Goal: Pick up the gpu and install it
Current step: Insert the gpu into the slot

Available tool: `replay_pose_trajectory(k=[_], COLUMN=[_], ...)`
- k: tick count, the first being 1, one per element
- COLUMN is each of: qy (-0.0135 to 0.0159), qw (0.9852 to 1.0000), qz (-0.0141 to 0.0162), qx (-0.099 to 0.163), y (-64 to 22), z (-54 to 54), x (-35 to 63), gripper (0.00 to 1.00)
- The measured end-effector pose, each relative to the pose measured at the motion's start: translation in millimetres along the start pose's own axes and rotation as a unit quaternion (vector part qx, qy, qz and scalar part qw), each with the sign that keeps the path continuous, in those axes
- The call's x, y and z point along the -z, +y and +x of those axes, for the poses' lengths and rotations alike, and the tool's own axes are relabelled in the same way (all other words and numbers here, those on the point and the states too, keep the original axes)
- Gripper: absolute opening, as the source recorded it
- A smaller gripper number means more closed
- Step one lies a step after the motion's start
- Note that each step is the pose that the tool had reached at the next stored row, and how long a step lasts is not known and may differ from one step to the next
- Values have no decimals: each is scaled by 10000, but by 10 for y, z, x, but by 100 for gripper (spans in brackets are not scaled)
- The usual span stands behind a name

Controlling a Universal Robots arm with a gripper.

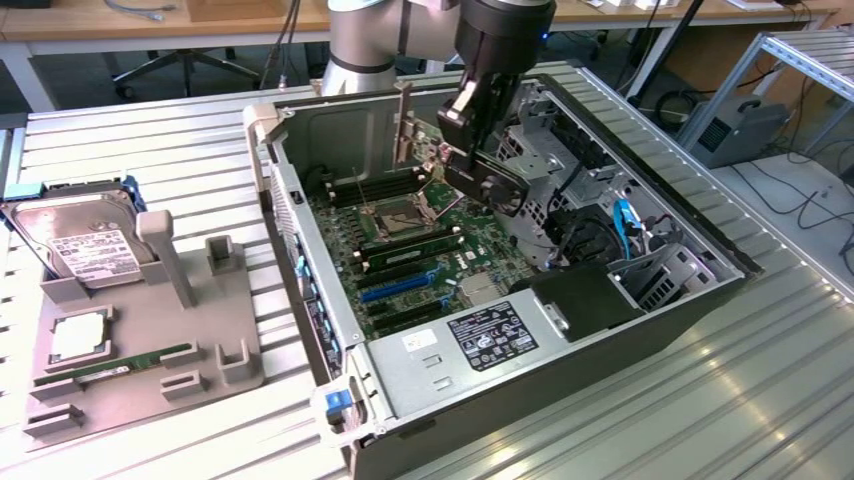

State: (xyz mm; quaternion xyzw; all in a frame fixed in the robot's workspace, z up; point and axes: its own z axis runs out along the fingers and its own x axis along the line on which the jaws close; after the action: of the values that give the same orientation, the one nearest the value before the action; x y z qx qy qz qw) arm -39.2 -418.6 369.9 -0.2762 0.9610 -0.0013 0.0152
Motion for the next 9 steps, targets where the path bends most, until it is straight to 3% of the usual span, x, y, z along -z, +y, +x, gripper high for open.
replay_pose_trajectory(k=[9], qy=[-1], qw=[9999], qz=[-4], qx=[126], y=[0], z=[0], x=[-1], gripper=[27])
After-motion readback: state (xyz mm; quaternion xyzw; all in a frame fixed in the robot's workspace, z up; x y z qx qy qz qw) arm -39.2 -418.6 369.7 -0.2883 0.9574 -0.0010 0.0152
